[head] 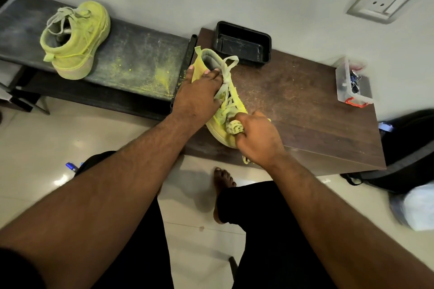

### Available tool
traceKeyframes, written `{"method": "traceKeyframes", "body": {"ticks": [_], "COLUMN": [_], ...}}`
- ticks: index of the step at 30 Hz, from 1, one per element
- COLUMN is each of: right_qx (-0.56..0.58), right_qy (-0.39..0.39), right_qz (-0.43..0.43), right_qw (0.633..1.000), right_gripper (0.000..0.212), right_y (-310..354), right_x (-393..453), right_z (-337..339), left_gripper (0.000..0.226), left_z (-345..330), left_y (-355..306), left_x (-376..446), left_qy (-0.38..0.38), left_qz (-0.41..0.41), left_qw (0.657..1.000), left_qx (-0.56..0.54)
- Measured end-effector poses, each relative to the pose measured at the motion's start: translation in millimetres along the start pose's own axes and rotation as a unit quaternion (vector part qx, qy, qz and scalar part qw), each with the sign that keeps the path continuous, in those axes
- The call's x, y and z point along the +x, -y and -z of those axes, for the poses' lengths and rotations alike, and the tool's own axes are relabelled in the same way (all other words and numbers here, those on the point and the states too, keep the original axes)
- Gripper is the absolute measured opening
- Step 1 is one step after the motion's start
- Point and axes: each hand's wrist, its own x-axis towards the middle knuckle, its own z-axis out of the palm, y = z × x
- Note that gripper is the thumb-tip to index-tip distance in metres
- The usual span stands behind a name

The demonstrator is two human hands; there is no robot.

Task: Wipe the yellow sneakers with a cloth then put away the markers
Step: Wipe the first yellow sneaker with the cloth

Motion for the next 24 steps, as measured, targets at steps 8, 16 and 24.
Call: {"method": "traceKeyframes", "body": {"ticks": [8, 16, 24], "right_qx": [0.165, 0.162, -0.069], "right_qy": [-0.080, 0.071, -0.014], "right_qz": [-0.041, -0.002, 0.039], "right_qw": [0.982, 0.984, 0.997], "right_gripper": [0.016, 0.020, 0.044], "right_y": [-18, -5, -4], "right_x": [2, 5, 2], "right_z": [8, 0, 8], "left_gripper": [0.065, 0.074, 0.074], "left_z": [2, 2, -4], "left_y": [7, 8, 4], "left_x": [3, -1, 2], "left_qy": [0.004, 0.024, -0.010], "left_qz": [-0.015, -0.011, -0.005], "left_qw": [1.000, 0.996, 0.999], "left_qx": [0.001, -0.087, -0.031]}}
